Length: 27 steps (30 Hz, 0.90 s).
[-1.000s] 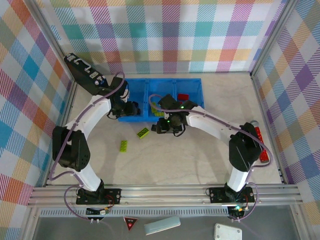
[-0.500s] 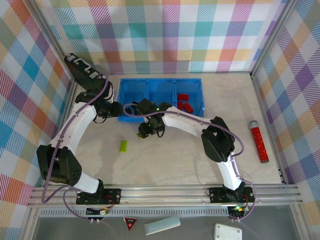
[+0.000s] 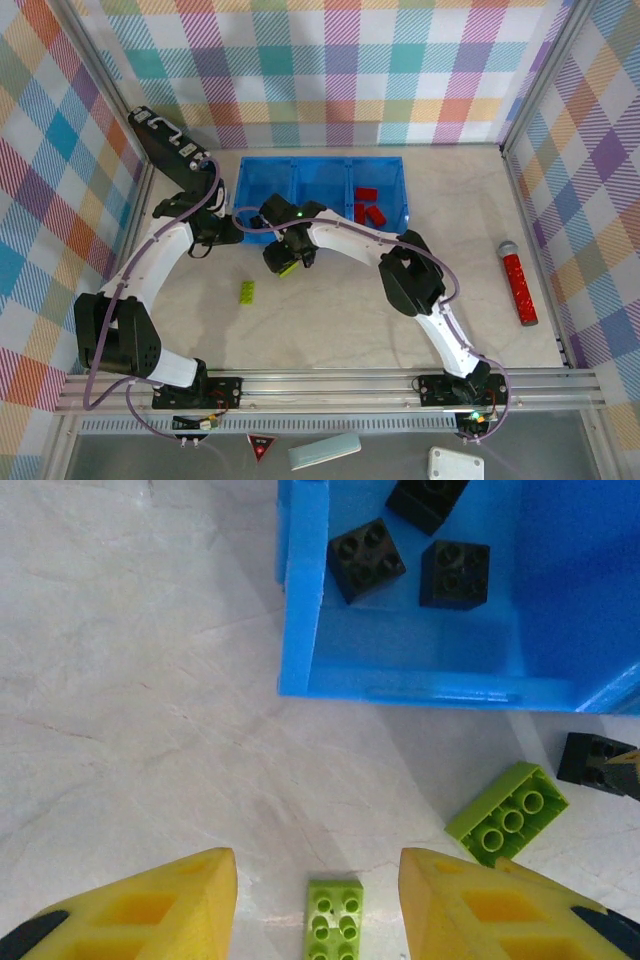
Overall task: Sort the legos into containers by color
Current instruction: Pick up the lego from the center of the table.
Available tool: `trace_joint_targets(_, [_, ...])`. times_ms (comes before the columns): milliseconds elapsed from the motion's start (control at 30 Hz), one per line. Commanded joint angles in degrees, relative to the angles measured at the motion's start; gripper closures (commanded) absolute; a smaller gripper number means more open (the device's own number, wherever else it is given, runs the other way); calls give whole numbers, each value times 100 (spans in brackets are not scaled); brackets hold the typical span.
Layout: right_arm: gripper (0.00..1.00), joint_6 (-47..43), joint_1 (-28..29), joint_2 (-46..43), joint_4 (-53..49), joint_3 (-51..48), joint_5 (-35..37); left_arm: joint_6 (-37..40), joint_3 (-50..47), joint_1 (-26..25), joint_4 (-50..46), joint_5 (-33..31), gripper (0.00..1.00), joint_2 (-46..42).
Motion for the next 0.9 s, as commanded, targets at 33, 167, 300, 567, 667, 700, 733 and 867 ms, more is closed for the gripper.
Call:
trace_joint_targets(33, [18, -135, 54, 279, -204, 366, 48, 112, -42, 111, 127, -92, 54, -128])
trace_joint_targets(167, [18, -156, 73, 454, -229, 520, 3, 112, -59, 131, 114, -113, 54, -135])
trace_joint_targets(300, [18, -156, 90, 604, -248, 619, -46, 112, -55, 147, 127, -70, 54, -118])
trace_joint_targets(567, [20, -170, 117, 765, -274, 645, -118, 104, -50, 166, 127, -33, 54, -93])
trace_joint_targets(667, [22, -155, 117, 793, -291, 658, -106, 103, -52, 166, 127, -25, 54, -83])
trace_joint_targets(700, [23, -159, 117, 804, -321, 676, -92, 103, -50, 160, 117, -25, 54, -83])
trace_joint_targets(733, [25, -156, 116, 812, -348, 694, -90, 103, -50, 166, 119, -25, 54, -83])
trace_joint_targets(867, [31, -160, 117, 805, -447, 768, -98, 102, -50, 178, 127, 6, 54, -74])
